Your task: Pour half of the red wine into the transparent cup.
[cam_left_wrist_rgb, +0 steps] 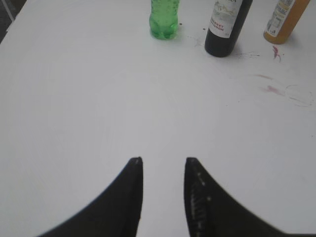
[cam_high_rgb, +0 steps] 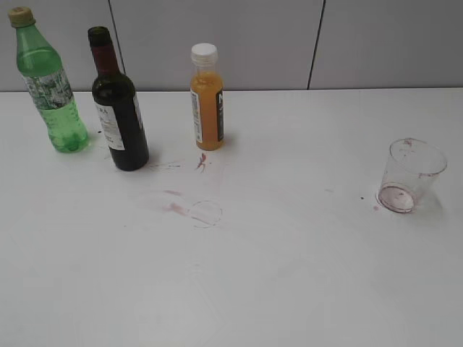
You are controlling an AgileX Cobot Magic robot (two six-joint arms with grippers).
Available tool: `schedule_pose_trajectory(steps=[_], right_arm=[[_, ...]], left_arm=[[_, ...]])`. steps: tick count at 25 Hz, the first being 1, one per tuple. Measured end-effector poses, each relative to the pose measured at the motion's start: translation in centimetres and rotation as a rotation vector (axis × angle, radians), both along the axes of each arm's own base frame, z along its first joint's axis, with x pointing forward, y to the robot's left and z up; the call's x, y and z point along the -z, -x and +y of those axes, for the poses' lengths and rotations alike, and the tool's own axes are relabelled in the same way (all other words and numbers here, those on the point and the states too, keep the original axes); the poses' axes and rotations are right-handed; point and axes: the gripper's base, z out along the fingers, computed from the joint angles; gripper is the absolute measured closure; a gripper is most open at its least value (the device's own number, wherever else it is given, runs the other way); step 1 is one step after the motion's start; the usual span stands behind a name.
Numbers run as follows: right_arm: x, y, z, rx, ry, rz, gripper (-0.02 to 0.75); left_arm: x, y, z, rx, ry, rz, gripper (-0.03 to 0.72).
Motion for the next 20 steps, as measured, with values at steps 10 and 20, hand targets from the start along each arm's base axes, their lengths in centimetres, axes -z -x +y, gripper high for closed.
schedule_pose_trajectory(steps=[10,20], right_arm=[[0.0,0.0,0.0,-0.001,0.002,0.0,0.05],[0.0,-0.01,-0.05,0.003,0.006,-0.001,0.05]], left_arm=[[0.0,0.0,0.0,0.0,0.0,0.0,0.477],[0.0,0.0,0.0,0.0,0.0,0.0,0.478]])
